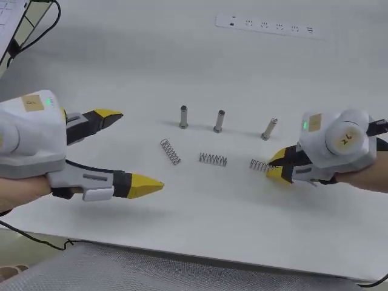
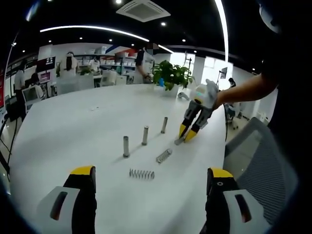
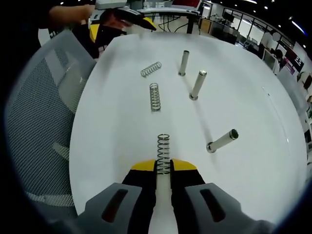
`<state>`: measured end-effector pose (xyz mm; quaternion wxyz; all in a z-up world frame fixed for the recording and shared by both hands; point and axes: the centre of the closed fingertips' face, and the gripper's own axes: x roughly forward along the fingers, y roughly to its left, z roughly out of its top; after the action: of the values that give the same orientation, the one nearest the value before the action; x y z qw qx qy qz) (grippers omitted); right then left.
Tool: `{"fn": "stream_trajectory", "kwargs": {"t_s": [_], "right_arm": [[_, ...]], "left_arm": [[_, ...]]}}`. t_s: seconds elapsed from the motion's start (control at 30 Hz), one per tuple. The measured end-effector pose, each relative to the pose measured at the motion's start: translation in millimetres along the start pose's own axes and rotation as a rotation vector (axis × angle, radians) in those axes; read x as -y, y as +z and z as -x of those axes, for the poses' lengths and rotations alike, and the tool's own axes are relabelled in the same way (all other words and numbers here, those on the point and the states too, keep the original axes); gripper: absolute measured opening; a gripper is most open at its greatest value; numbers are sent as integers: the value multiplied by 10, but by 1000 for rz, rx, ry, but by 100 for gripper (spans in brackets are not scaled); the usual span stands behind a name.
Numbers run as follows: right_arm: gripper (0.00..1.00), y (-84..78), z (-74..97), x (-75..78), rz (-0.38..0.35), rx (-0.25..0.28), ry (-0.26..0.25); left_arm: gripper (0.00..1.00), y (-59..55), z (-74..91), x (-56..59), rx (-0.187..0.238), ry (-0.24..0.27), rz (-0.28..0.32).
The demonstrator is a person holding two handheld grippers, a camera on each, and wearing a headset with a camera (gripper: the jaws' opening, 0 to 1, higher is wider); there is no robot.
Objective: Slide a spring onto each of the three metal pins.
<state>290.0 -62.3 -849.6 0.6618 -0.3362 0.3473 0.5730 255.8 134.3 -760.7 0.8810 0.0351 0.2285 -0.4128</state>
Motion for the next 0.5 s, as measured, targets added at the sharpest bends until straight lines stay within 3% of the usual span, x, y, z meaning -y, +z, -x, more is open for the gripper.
{"fn": "stream_trajectory", "kwargs": {"t_s": [0.5], "right_arm": [[8,106,157,13,40,14,0]], "left_arm": [[87,-4,-23,69,-9,-28,4]]}}
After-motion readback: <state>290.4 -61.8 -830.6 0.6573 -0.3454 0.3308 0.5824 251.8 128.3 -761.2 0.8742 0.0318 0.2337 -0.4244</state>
